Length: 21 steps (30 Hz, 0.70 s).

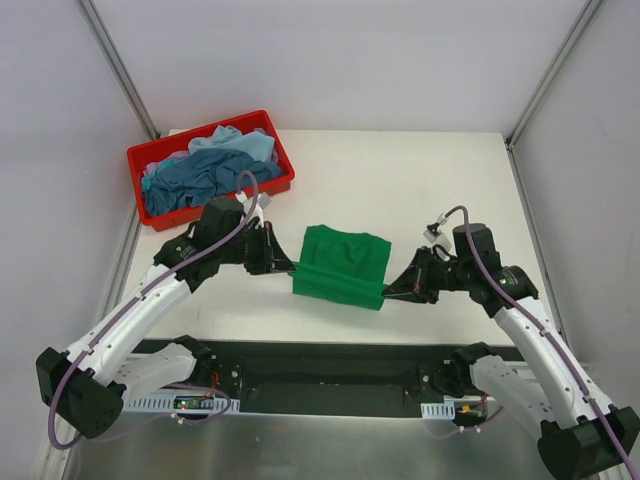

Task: Fold and stack the t-shirts
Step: Fold the long partially folded tshirt into a neat square

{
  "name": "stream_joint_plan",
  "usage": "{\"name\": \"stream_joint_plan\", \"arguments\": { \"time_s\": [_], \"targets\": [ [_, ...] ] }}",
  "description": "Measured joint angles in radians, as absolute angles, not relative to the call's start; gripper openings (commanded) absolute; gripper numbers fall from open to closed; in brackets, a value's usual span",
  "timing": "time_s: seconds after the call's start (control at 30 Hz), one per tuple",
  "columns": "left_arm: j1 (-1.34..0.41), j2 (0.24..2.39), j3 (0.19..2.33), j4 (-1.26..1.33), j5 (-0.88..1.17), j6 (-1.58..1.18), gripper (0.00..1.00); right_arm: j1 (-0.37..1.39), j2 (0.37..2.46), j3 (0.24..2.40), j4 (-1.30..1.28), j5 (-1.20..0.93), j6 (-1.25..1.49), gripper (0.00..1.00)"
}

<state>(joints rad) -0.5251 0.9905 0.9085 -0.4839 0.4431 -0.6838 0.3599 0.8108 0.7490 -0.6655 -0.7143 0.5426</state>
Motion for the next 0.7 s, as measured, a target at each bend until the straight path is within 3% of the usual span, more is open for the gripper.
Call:
{"name": "stream_joint_plan", "arguments": {
  "time_s": [0.27, 0.7],
  "targets": [
    [-0.525, 1.118, 0.999, -0.523, 0.374, -0.691, 0.00, 0.279, 0.913, 0.800, -0.691, -0.729, 0.527, 0.01],
    [-0.506, 1.497, 1.208, -0.514, 0.268, -0.685, 0.00, 0.178, 1.187, 0.897, -0.559, -0.698, 0.460, 0.00]
  ]
}}
